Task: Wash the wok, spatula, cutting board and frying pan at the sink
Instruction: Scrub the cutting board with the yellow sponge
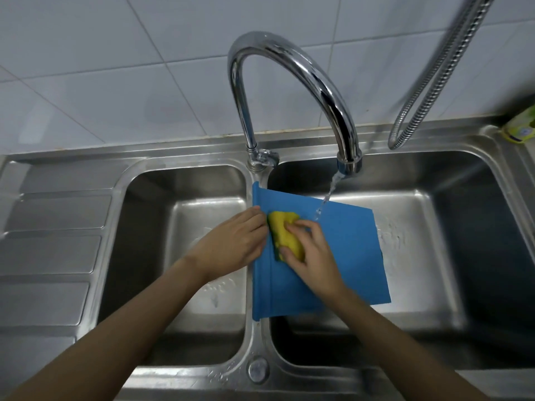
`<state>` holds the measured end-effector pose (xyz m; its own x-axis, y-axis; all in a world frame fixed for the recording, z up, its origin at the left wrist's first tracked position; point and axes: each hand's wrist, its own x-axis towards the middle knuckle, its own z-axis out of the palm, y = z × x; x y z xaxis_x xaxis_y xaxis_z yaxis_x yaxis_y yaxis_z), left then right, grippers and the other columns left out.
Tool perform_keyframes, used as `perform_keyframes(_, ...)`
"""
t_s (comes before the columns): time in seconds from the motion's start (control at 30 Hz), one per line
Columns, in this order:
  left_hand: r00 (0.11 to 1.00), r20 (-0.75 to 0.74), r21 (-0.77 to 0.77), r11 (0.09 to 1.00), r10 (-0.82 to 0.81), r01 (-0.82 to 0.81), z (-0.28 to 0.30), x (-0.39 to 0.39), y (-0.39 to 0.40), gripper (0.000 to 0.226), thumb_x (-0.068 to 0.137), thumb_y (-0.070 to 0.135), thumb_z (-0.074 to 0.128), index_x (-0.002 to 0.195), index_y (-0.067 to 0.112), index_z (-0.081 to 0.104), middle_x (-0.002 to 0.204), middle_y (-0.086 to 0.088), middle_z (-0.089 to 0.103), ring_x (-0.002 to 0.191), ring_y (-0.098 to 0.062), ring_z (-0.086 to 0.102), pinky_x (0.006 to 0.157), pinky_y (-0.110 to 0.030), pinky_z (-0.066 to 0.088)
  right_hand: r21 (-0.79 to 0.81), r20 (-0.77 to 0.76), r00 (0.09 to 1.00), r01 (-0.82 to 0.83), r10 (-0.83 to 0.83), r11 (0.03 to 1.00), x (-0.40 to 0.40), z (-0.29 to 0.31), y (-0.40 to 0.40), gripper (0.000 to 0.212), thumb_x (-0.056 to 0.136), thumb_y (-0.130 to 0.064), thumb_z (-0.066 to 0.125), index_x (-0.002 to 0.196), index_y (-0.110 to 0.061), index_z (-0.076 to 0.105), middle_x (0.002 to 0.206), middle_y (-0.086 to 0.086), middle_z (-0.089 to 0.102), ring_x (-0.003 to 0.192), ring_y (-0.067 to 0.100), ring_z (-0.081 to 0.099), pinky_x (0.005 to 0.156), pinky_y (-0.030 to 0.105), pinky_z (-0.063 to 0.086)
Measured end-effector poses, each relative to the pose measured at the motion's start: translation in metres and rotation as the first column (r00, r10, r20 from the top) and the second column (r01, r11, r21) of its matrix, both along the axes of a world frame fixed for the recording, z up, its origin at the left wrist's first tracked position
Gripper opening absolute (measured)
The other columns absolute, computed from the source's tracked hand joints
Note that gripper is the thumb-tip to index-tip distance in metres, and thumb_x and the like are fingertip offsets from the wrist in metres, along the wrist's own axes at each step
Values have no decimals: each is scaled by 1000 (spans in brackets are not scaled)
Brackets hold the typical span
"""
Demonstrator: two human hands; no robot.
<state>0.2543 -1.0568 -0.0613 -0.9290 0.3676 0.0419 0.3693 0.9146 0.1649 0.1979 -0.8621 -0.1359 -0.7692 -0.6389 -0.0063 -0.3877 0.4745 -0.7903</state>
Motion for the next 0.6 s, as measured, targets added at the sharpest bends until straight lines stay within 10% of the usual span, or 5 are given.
perform_keyframes(0.2, 969, 243, 77, 997, -32, 13, 12, -1, -16, 46, 76, 45, 62, 99, 5, 66, 112, -8, 57, 116, -24, 50, 108, -36, 36, 265, 85, 921, 346, -379, 900, -86, -59, 47, 45, 93, -26, 58, 132, -5, 52, 125, 23, 48, 109, 38, 52, 98, 39, 40)
perform_keyframes(0.37, 945, 303, -124, 979, -120, 164, 22, -2, -27, 65, 71, 40, 75, 125, 6, 61, 134, -10, 55, 137, -24, 40, 114, -27, 26, 599, 220, 831, 298, -510, 743, -104, -63, 96, 51, 87, -37, 60, 129, -9, 52, 121, 25, 52, 100, 41, 56, 84, 36, 42)
perform_keyframes(0.6, 955, 66, -306, 906, -288, 294, 11, 1, -15, 23, 80, 7, 72, 100, 12, 64, 104, -6, 63, 109, -26, 59, 111, -35, 36, 194, 254, 960, 65, -114, 979, 45, 27, 41, 49, 78, -28, 74, 122, -23, 52, 121, -4, 38, 99, 13, 48, 84, 24, 41)
